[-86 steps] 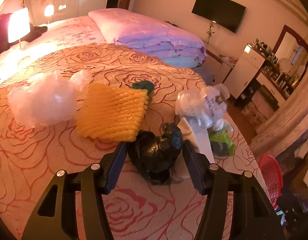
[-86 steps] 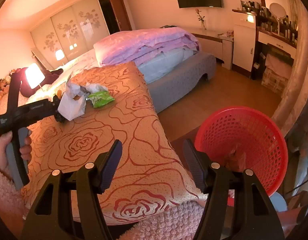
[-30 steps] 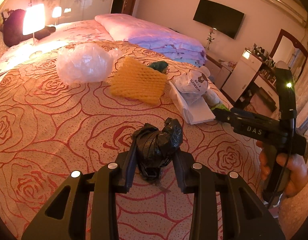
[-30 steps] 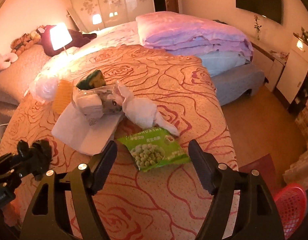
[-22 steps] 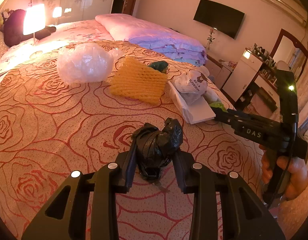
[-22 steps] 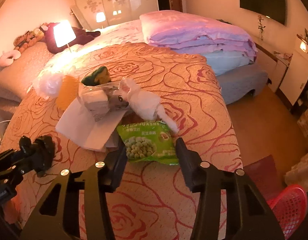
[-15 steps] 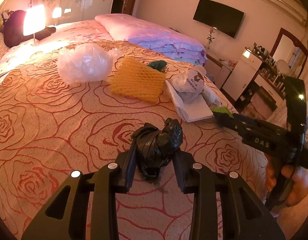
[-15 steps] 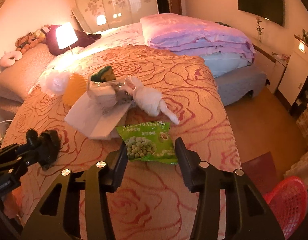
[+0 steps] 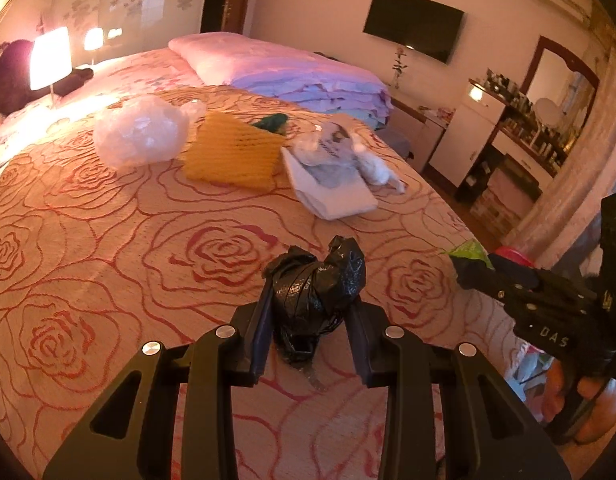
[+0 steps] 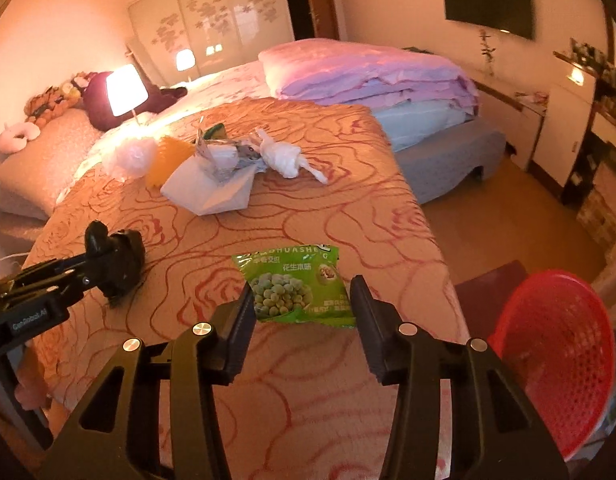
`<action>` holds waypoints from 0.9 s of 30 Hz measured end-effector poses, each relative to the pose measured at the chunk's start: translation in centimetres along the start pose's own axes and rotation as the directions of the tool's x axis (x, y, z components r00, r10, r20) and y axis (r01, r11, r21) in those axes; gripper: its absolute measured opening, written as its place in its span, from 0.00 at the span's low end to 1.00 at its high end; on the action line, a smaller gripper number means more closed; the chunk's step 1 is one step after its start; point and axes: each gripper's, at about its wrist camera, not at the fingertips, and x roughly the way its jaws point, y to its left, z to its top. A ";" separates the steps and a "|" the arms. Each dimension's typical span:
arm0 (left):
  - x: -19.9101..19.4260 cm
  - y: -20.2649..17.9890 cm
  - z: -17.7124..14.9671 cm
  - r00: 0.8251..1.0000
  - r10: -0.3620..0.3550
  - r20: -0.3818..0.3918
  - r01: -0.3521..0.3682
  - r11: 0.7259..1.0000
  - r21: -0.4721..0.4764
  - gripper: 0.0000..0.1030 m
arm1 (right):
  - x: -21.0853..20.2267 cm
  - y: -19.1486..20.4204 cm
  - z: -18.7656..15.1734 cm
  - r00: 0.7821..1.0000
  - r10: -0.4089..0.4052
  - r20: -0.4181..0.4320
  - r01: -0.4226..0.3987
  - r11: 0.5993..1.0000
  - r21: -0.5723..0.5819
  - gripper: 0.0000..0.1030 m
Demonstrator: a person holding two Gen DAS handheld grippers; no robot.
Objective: Collect trash
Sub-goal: 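Carry the black bag and green packet over the red basket with both tools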
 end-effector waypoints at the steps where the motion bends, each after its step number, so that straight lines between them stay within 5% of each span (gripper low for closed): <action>1: -0.1 -0.4 -0.1 1.000 -0.002 -0.002 0.002 1.000 0.008 0.31 | -0.3 -0.1 -0.2 1.000 -0.001 0.005 0.001 1.000 0.011 0.44; 27: -1.0 -7.3 0.4 0.996 -0.088 0.005 0.086 0.985 0.151 0.31 | -7.2 -3.6 -1.6 0.983 -0.151 0.103 0.141 0.985 0.099 0.44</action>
